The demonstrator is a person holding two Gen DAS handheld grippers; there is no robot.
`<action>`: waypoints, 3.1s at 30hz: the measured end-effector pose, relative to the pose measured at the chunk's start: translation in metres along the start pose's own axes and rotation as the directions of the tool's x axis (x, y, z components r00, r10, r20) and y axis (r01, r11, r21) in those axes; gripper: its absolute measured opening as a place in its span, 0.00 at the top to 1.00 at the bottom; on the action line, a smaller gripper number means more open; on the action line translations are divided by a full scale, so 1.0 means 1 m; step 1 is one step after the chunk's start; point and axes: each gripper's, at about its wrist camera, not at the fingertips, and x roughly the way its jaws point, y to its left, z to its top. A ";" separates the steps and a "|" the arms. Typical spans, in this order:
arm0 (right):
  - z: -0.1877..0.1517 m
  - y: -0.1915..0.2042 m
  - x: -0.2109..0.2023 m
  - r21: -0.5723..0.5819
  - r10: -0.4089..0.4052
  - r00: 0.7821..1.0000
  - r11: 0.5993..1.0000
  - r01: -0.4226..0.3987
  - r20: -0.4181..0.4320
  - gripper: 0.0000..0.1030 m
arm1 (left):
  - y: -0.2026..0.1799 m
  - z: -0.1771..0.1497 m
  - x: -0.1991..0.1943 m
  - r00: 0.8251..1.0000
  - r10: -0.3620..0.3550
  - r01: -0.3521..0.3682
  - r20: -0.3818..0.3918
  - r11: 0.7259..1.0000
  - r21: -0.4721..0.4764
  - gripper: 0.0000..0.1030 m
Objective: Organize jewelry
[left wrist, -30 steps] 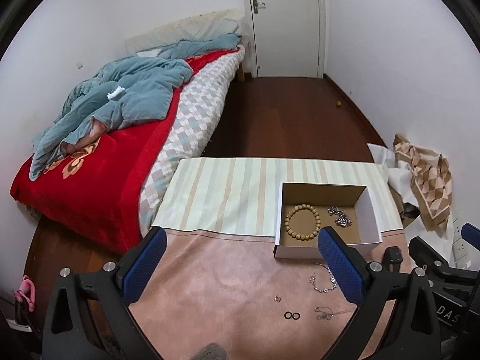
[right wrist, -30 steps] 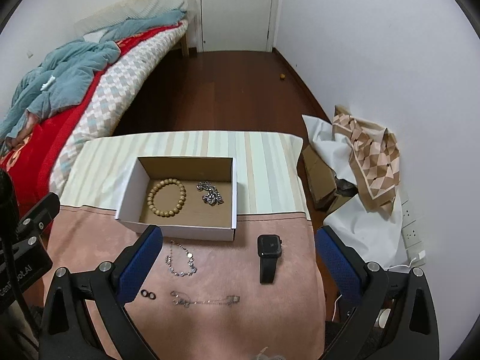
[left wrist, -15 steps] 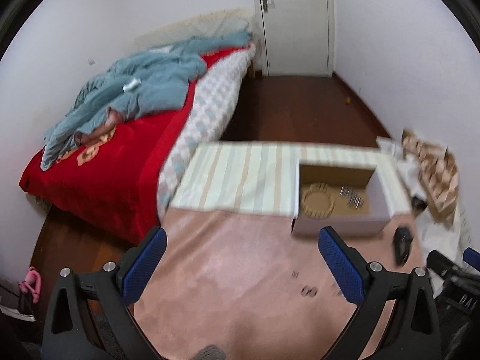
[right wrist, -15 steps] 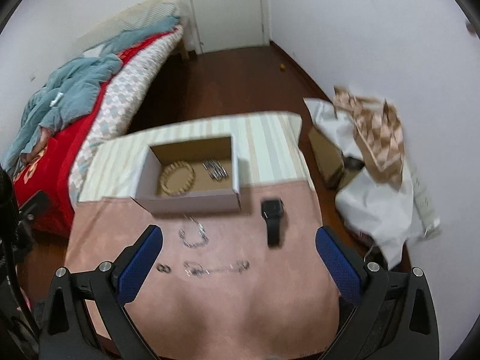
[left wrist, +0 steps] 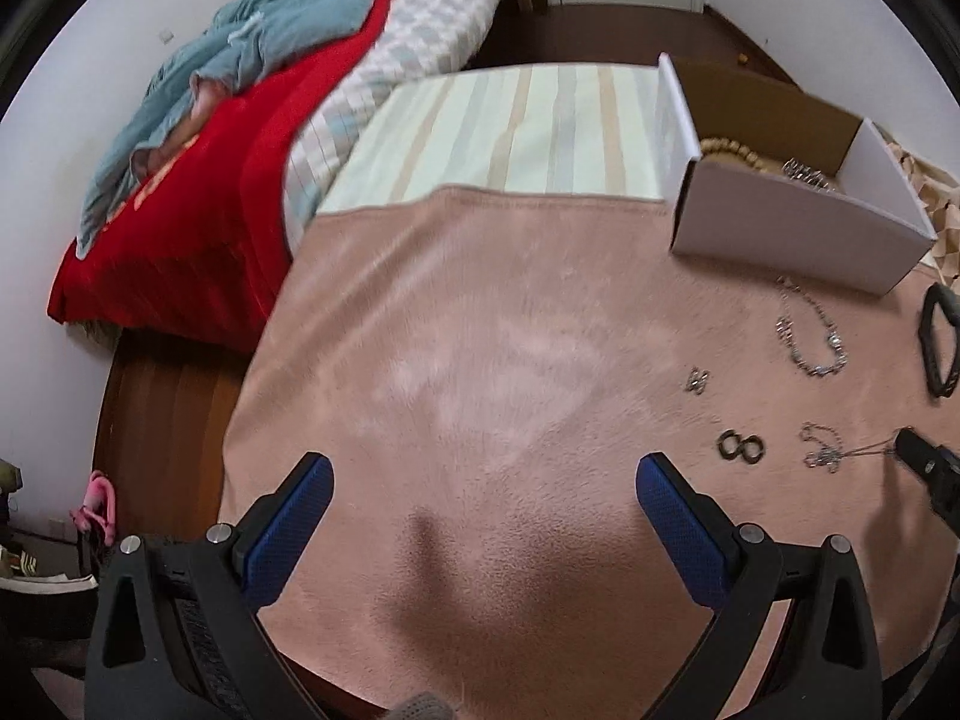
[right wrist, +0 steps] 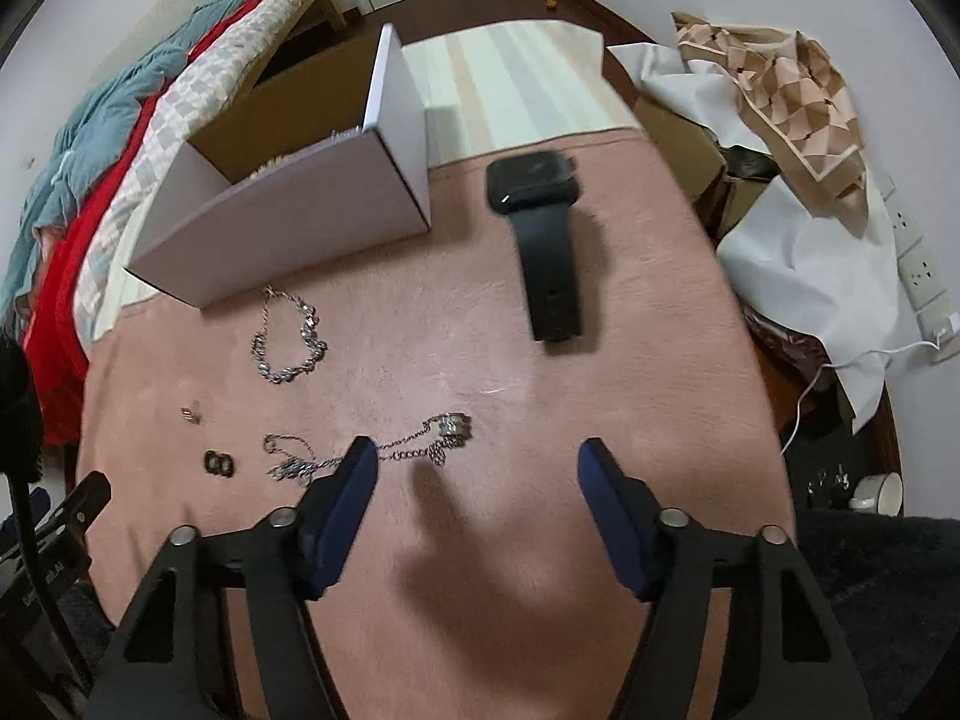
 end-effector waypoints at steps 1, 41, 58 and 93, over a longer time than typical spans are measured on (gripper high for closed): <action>0.000 0.002 0.004 -0.003 -0.003 1.000 1.000 0.003 -0.003 0.37 | 0.000 0.000 0.003 1.000 0.001 -0.001 -0.006 1.000 -0.002 0.00; 0.017 -0.073 -0.011 0.196 -0.092 0.993 0.978 0.075 0.076 0.90 | -0.183 0.034 0.003 0.967 -0.248 0.233 -0.050 0.796 0.559 0.42; 0.025 -0.061 -0.034 0.169 -0.036 0.993 0.985 0.017 0.110 0.90 | -0.152 0.038 -0.021 0.921 -0.379 0.378 -0.092 0.809 0.451 1.00; 0.027 -0.057 -0.059 0.165 0.053 0.989 0.983 -0.076 0.141 0.90 | -0.175 0.035 0.004 0.950 -0.293 0.310 -0.108 0.853 0.419 0.43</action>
